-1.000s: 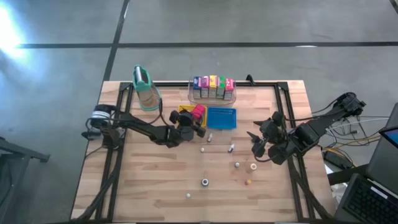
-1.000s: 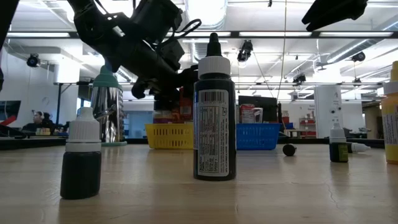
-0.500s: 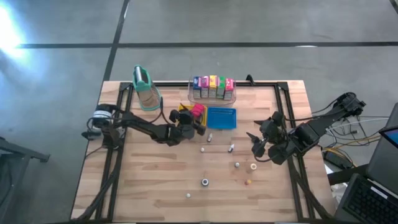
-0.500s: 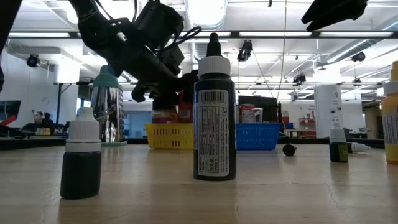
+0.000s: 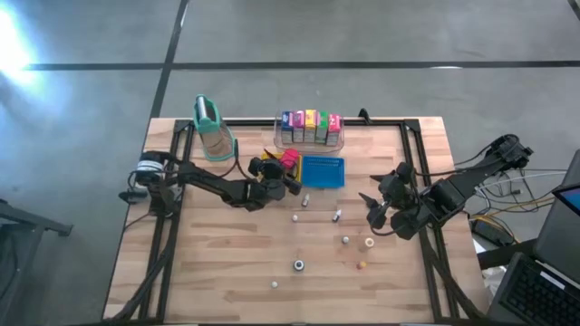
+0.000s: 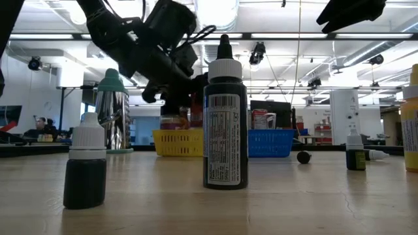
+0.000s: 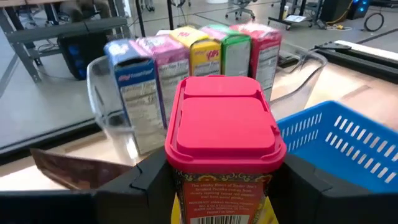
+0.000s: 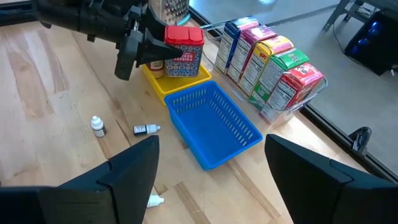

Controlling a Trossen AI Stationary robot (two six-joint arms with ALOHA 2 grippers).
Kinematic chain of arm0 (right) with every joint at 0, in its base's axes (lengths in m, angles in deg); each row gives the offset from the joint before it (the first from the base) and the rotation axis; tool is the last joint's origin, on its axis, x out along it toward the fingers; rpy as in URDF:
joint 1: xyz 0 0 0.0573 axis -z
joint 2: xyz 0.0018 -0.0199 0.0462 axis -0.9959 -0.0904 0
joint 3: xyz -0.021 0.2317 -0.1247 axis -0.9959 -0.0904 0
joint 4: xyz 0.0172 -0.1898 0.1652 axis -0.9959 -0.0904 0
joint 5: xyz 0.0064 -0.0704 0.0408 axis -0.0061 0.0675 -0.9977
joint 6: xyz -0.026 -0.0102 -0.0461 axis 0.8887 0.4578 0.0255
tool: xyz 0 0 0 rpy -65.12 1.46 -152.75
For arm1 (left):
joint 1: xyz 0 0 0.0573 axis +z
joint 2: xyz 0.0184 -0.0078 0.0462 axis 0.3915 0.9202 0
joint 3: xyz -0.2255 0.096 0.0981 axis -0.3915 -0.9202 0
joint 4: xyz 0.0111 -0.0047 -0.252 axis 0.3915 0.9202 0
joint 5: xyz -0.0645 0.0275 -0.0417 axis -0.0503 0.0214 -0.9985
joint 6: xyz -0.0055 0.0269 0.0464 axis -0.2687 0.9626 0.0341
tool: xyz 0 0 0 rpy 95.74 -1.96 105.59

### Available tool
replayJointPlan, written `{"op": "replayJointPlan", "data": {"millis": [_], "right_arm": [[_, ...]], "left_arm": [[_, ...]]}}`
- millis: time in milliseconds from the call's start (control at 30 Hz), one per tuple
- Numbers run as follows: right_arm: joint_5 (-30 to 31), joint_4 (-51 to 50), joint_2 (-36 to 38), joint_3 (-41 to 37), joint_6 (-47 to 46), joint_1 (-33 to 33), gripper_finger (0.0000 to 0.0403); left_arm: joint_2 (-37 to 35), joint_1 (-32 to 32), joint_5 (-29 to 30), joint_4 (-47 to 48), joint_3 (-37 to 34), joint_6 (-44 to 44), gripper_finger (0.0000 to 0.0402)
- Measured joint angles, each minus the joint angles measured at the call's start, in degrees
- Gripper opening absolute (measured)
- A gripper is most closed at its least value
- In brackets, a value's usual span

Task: Pick & Place Kitchen Items
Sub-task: Put the red seasoning can into the yellow bin

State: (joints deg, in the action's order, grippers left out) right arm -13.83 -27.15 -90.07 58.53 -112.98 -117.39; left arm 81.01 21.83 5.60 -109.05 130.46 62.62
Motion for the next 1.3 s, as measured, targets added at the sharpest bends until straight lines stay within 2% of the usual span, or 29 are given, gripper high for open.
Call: {"op": "replayJointPlan", "data": {"millis": [233,367,467,600,700,900,1300], "right_arm": [[-0.31,0.00,0.00,-0.02,0.00,-0.04,0.0260],[-0.34,-0.02,0.00,-0.02,0.00,-0.04,0.0249],[-0.40,-0.05,0.00,-0.02,0.00,-0.02,0.0244],[-0.50,-0.05,0.00,-0.02,0.00,-0.02,0.0240],[-0.50,0.00,0.00,-0.02,0.00,-0.02,0.0244],[-0.50,0.08,0.00,-0.02,-0.62,-0.02,0.0264],[-0.48,0.08,0.00,-0.02,-0.61,0.02,0.0286]], "left_arm": [[-0.09,-2.70,0.16,0.07,2.93,4.50,0.0212],[-0.95,-5.48,4.23,5.16,4.62,4.46,0.0212],[-1.93,-7.74,8.47,10.51,5.61,1.23,0.0212],[-2.18,-10.02,9.95,14.63,5.76,-7.11,0.0212],[-1.10,-10.23,10.82,15.41,5.76,-11.56,0.0212],[1.29,-9.07,17.20,15.39,5.74,-14.28,0.0212],[4.60,-7.12,16.52,13.47,6.18,-18.98,0.0212]]}}
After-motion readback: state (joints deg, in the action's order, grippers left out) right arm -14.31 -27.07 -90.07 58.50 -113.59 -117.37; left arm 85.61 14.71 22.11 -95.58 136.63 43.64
